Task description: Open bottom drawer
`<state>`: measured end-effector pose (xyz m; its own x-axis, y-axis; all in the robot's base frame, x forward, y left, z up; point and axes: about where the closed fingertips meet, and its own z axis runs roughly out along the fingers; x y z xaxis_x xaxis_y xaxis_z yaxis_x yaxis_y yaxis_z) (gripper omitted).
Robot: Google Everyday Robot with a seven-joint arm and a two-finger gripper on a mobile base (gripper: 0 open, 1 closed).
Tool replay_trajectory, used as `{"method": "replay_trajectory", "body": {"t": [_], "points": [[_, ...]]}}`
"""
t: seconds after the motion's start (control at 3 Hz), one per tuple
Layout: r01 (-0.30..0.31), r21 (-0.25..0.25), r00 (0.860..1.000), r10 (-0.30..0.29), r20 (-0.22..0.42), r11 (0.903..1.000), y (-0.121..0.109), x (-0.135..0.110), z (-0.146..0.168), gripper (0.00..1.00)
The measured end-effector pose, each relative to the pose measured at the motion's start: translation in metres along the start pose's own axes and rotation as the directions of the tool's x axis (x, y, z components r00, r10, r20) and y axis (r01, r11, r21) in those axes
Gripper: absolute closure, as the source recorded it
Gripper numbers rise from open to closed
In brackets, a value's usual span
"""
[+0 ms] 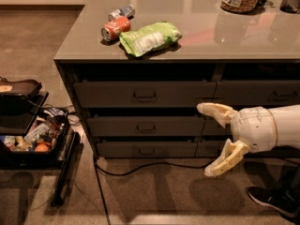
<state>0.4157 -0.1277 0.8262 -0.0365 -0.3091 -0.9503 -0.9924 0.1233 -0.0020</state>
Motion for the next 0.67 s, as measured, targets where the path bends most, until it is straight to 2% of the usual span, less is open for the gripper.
{"method": "replay_trajectory", "body": {"t": [0.33, 0.67], "points": [[0.002, 0.0, 1.0, -0.002, -0.002, 1.0, 0.0003, -0.0005, 0.0001, 0.0], [-0.028, -0.047, 0.99, 0.034, 0.135, 0.9985, -0.0006, 0.0054, 0.003, 0.0]]}}
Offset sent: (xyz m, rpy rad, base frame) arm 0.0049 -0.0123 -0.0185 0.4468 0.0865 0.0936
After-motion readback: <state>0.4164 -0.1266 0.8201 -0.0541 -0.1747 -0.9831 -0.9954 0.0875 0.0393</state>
